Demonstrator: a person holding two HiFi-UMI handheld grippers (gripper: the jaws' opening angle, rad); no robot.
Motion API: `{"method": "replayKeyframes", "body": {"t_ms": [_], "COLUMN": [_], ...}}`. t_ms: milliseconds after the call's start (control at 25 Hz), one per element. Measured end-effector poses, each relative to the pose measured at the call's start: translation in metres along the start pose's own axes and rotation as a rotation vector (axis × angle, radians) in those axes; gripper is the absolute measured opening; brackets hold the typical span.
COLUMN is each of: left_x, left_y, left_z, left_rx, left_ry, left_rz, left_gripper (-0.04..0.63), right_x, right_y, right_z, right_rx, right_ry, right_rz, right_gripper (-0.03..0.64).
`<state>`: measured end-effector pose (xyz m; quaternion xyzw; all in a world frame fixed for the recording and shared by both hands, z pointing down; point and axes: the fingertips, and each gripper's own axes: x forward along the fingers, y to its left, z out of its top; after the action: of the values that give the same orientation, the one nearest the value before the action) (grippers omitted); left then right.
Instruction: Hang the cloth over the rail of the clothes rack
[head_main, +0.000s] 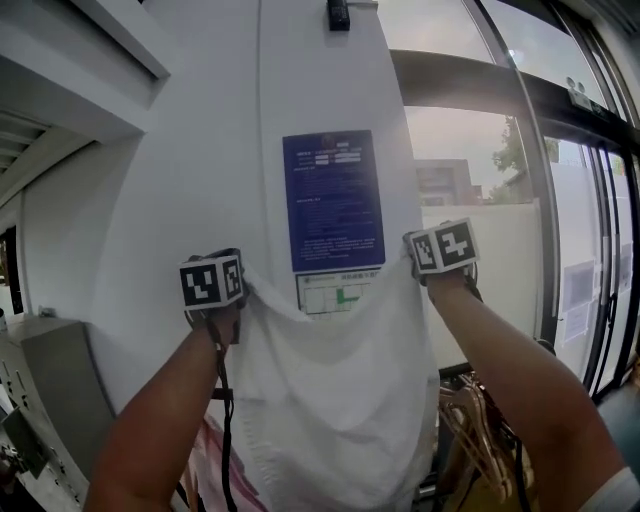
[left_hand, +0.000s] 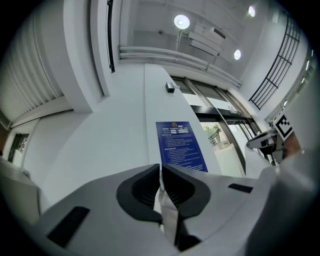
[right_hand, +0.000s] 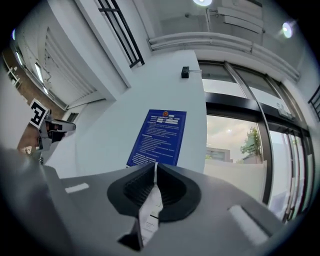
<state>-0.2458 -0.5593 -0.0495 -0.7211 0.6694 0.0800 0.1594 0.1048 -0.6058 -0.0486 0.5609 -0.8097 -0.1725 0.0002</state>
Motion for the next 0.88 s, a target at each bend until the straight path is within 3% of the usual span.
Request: {"method": "replayKeyframes", "body": {"t_ms": [400, 880], "left_x": [0.111, 0.189], "left_y": [0.081, 0.094], "left_z": [-0.044, -0.122], "left_rx": [-0.008, -0.035], "left_ry": [0.066, 0.223], "left_rz": [0.063, 0.051], "left_gripper": [0.017, 0.017], "right_x": [0.097, 0.181], "right_y": [-0.070, -0.089], "right_z": [-0.056, -0.125], "right_rx": [-0.055, -0.062], "right_ry": [0.148, 0.276], "right_rz": [-0.121, -0.066], "right_gripper": [0.017, 0.017]}}
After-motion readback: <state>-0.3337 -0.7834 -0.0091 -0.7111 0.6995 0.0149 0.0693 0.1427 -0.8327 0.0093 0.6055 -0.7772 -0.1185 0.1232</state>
